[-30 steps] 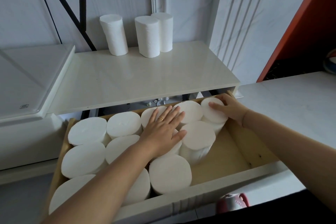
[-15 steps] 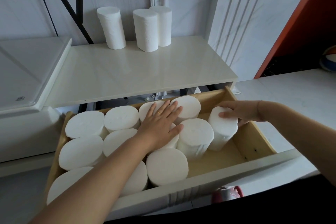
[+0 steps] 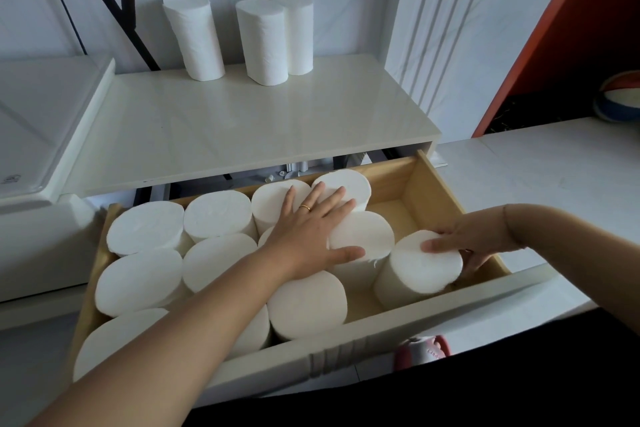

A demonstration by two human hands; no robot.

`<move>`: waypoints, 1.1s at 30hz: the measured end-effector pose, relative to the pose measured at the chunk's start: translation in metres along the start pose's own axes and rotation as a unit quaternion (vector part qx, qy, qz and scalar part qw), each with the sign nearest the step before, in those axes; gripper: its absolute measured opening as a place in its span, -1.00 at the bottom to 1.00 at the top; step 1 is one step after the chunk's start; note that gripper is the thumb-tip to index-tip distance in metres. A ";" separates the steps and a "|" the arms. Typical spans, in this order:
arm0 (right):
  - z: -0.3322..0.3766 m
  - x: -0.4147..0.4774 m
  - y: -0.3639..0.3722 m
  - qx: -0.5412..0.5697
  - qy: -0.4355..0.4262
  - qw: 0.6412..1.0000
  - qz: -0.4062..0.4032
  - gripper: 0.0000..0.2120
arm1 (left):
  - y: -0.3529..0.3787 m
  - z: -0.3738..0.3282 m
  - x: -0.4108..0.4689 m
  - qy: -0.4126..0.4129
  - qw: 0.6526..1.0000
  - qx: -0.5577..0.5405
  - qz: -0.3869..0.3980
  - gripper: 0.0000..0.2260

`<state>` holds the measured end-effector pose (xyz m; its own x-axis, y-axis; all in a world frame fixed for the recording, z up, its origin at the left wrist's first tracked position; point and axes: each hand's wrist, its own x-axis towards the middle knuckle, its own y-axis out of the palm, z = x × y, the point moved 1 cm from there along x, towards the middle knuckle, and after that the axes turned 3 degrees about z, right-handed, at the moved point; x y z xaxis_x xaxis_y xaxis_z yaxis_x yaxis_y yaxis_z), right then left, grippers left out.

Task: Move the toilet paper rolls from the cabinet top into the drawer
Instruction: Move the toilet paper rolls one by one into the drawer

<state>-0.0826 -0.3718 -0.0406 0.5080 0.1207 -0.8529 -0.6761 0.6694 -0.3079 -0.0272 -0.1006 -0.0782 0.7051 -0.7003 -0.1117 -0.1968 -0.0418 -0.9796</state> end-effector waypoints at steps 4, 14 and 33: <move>-0.002 0.000 0.012 0.012 -0.015 0.999 0.043 -0.71 | -0.001 0.001 -0.001 0.001 1.000 0.008 -0.002 -0.30; 0.007 0.004 0.018 0.051 -0.025 0.998 0.027 -0.65 | 0.002 0.002 -0.001 0.003 1.000 0.014 -0.021 -0.38; 0.007 0.006 0.029 0.092 -0.053 0.993 0.050 -0.70 | 0.008 -0.006 0.005 -0.021 0.999 0.021 -0.024 -0.12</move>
<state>-0.0956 -0.3459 -0.0514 0.5030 0.2633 -0.8232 -0.6216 0.7720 -0.1330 -0.0296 -0.1087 -0.0856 0.7409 -0.6679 -0.0705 -0.1345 -0.0448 -0.9899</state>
